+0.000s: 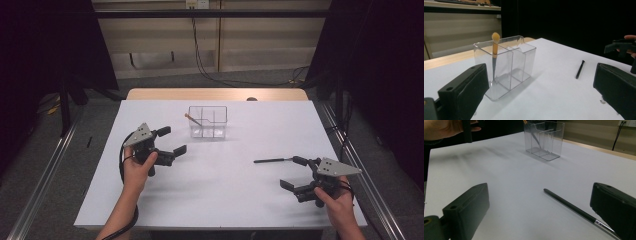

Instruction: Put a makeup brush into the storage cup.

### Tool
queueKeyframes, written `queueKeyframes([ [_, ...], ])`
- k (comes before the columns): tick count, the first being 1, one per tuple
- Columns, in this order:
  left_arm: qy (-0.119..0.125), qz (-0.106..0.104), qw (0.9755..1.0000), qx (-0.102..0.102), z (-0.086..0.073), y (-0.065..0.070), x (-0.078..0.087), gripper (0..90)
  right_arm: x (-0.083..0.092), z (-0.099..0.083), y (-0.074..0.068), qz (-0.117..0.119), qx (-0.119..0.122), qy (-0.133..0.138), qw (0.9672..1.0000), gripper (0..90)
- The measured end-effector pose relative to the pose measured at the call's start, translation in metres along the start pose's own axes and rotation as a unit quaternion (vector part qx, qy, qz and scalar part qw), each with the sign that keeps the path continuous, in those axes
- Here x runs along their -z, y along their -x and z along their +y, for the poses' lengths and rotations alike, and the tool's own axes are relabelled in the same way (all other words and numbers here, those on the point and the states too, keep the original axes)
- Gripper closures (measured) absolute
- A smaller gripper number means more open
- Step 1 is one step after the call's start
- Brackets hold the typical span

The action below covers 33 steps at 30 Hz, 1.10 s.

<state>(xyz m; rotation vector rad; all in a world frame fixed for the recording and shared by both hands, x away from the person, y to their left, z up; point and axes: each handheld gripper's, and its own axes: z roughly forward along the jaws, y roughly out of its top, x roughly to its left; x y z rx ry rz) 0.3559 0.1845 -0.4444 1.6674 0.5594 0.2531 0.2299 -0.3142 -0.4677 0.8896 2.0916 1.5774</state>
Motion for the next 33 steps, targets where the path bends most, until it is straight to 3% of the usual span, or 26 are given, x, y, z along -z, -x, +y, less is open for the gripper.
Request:
queueKeyframes([
  [10,-0.003,-0.012,0.9999,-0.005,-0.004,0.005,0.015,0.0,0.0,0.0,0.0,0.0,0.001,0.001,1.0,1.8],
  [19,-0.015,-0.012,0.9997,-0.015,-0.009,0.005,0.026,0.0,0.0,0.0,0.0,0.0,0.002,0.002,1.0,1.8],
  [33,-0.014,-0.01,0.9997,-0.017,-0.013,0.009,0.044,0.0,0.0,0.001,0.0,-0.001,0.003,0.003,1.0,1.8],
])
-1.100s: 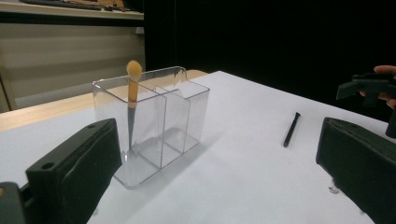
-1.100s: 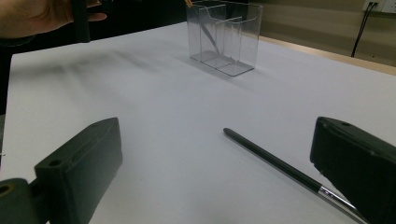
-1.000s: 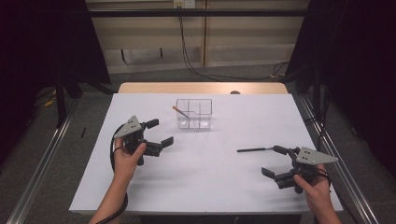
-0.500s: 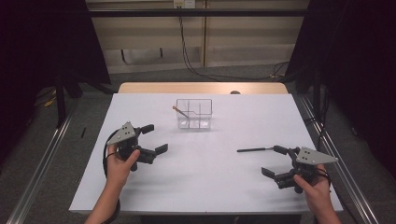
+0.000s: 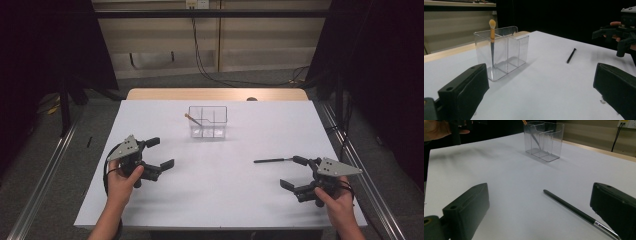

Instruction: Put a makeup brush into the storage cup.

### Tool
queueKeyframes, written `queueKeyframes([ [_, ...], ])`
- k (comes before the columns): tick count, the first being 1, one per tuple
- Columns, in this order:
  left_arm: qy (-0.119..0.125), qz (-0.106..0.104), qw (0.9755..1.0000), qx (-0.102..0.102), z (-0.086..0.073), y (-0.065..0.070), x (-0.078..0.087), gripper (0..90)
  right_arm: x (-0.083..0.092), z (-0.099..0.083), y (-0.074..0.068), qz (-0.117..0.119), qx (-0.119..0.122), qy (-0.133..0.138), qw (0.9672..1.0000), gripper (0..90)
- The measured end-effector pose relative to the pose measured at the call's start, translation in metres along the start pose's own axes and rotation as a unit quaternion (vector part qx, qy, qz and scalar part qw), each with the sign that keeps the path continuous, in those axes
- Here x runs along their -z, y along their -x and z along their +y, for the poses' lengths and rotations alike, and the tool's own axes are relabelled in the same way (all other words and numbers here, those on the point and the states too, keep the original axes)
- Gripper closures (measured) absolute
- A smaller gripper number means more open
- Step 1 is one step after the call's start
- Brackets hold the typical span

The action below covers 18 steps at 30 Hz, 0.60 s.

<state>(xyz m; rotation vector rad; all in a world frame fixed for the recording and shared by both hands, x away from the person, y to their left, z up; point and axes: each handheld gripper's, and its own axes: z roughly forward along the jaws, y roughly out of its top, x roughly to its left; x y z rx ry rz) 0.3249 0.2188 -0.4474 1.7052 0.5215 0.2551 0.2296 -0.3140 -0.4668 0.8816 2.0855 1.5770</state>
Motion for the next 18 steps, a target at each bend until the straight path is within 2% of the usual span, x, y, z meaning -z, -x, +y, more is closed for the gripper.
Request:
queueKeyframes([
  [18,-0.001,0.011,0.9999,-0.003,-0.007,-0.001,0.023,0.0,0.0,0.0,0.0,0.0,0.0,0.0,1.0,1.8],
])
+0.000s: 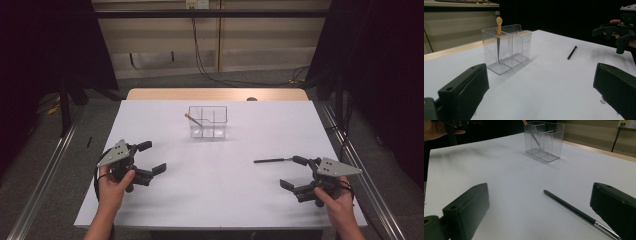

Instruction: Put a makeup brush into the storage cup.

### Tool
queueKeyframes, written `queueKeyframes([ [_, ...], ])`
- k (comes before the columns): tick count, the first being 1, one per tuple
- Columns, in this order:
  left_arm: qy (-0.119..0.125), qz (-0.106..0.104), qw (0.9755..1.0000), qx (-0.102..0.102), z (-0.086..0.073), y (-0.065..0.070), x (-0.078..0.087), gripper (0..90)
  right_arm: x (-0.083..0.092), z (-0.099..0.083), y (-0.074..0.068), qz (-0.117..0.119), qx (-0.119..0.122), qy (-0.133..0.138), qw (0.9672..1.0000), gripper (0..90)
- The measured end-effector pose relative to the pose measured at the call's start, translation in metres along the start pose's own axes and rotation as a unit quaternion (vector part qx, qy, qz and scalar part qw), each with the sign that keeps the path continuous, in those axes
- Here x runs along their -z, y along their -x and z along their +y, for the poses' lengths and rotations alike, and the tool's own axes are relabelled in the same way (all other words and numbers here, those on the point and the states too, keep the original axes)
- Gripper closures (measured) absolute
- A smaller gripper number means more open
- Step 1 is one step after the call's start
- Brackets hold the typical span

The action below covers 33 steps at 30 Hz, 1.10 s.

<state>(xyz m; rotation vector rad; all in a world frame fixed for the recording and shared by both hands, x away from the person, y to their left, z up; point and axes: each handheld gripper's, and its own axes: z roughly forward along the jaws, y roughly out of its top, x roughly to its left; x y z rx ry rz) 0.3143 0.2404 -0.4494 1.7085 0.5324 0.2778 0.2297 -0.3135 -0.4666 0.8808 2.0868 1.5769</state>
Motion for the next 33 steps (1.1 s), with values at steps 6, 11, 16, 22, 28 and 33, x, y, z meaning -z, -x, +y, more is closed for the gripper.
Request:
queueKeyframes([
  [6,-0.002,0.004,1.0,-0.003,-0.003,-0.002,0.008,0.0,0.0,0.0,0.0,-0.001,0.0,0.001,1.0,1.8],
  [11,-0.007,0.01,0.9999,-0.005,-0.006,-0.003,0.015,0.0,0.0,0.0,0.001,-0.004,-0.001,0.003,1.0,1.8],
  [16,-0.009,0.012,0.9999,-0.008,-0.008,-0.003,0.021,0.0,0.002,0.0,0.001,-0.006,-0.003,0.003,1.0,1.8],
  [22,-0.008,0.016,0.9998,-0.007,-0.01,-0.005,0.027,0.0,0.003,0.0,0.002,-0.01,-0.005,0.005,0.9999,1.8],
  [28,-0.012,0.021,0.9996,-0.011,-0.012,-0.005,0.031,0.0,0.003,-0.001,0.002,-0.01,-0.004,0.002,0.9999,1.8],
  [33,-0.003,0.023,0.9997,-0.003,-0.013,-0.006,0.035,0.0,0.003,0.0,0.001,-0.011,-0.002,0.004,0.9999,1.8],
])
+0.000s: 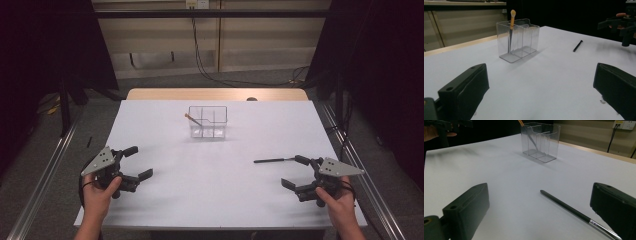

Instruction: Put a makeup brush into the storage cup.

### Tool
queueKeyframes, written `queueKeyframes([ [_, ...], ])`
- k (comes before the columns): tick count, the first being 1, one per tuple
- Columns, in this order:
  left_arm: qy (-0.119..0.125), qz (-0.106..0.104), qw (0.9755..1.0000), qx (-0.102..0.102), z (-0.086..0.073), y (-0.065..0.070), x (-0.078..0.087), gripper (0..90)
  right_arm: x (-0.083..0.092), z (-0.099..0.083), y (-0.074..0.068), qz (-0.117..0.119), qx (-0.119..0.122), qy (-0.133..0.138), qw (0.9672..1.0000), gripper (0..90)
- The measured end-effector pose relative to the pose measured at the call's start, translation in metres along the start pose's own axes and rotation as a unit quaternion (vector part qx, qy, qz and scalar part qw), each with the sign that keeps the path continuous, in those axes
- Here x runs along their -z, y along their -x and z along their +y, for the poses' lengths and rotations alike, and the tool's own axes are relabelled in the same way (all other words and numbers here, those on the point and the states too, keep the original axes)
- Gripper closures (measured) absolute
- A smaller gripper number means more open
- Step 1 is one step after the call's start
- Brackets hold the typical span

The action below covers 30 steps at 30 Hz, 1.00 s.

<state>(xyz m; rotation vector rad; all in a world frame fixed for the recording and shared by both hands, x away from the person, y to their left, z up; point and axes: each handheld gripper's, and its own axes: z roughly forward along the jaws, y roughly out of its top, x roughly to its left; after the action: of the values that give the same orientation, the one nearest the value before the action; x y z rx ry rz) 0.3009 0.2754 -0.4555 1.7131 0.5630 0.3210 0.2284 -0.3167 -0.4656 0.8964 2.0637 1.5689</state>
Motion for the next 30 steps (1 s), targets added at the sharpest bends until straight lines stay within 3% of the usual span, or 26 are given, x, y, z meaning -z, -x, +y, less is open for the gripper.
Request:
queueKeyframes([
  [18,-0.007,0.001,1.0,-0.004,-0.0038,-0.0013,0.0056,0.0,-0.0034,0.0002,0.0027,-0.002,-0.001,-0.002,1.0,1.8],
  [30,-0.015,-0.003,0.9998,-0.01,-0.0019,0.0047,0.0018,0.1,-0.0004,-0.0001,0.0056,-0.011,-0.004,-0.002,0.9999,1.6],
])
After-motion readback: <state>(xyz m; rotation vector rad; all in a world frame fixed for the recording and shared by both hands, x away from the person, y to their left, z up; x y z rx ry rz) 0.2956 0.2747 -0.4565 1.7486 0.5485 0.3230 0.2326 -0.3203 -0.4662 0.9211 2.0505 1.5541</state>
